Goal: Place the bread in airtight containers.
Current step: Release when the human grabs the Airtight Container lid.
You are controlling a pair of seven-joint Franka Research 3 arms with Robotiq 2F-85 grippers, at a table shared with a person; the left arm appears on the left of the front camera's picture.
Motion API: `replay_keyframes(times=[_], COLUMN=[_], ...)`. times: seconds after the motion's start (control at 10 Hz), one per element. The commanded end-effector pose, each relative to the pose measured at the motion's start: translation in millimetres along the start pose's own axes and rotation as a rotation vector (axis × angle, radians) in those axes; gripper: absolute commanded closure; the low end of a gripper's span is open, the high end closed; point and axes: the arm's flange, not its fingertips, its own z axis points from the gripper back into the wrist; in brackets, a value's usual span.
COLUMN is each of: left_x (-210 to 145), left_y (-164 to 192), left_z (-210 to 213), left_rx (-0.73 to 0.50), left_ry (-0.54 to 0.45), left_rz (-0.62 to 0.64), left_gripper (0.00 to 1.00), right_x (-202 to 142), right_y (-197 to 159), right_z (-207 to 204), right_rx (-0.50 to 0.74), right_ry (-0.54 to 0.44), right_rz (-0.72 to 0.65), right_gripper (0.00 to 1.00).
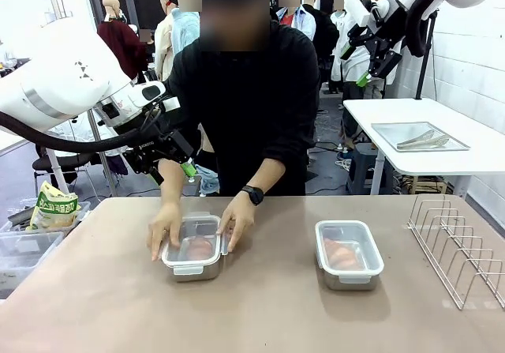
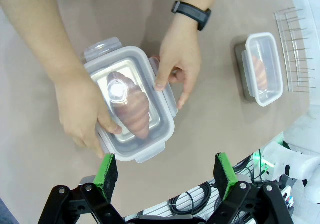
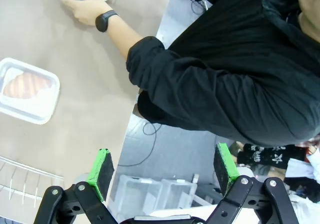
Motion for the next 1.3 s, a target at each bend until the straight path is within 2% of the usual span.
replay_keyframes(times=[0.0, 1.2], left_x=[0.5, 0.5], left_y=[0.8, 0.8], left_z=[1.2, 1.2], left_rx=[0.02, 0.02], left_ry=[0.0, 0.0], left_rz=[0.0, 0.0], left_gripper=[0.0, 0.0], right_x=[-0.5, -0.5], right_y=[0.9, 0.9], right_z=[-2.0, -2.0], right_rx=[-0.019, -0.019], right_ry=[-0.015, -0.015], right_rz=[0.0, 0.0], right_gripper=[0.0, 0.0])
